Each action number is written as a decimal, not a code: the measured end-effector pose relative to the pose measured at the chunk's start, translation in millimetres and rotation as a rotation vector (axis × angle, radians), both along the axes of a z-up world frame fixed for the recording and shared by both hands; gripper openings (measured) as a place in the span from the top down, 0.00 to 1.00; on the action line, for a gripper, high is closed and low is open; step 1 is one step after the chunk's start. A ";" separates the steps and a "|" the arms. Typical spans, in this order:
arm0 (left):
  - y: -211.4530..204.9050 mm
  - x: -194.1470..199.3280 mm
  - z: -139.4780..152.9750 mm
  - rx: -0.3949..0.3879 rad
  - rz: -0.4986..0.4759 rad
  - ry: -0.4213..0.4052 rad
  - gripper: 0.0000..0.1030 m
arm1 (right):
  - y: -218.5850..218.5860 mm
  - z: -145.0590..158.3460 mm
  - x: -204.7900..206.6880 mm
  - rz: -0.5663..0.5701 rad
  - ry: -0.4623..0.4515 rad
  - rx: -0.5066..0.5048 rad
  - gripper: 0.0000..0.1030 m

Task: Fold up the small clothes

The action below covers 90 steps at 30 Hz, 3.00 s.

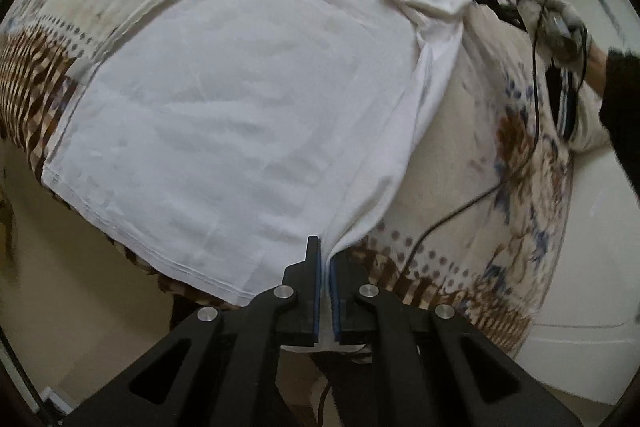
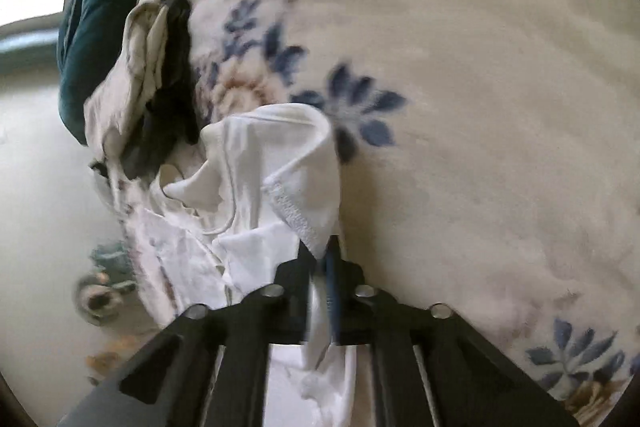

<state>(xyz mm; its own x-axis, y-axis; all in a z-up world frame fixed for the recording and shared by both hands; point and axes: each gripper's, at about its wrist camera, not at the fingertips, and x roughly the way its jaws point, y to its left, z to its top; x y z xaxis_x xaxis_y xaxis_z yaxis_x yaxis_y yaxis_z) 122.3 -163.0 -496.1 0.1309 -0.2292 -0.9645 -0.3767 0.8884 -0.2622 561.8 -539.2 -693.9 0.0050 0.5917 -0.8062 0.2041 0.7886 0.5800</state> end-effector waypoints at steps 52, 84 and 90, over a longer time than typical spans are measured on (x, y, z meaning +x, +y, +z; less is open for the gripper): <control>281.0 26.0 -81.1 -0.173 0.056 0.136 0.99 | 239.8 6.1 -431.9 0.103 0.459 -0.161 0.58; 284.2 37.8 -15.2 -0.257 0.052 0.030 0.45 | 206.7 69.4 -459.0 0.054 0.276 -0.092 0.46; 259.6 189.4 2.5 -0.276 -0.072 -0.167 0.45 | 168.9 124.2 -354.7 -0.066 0.040 -0.090 0.34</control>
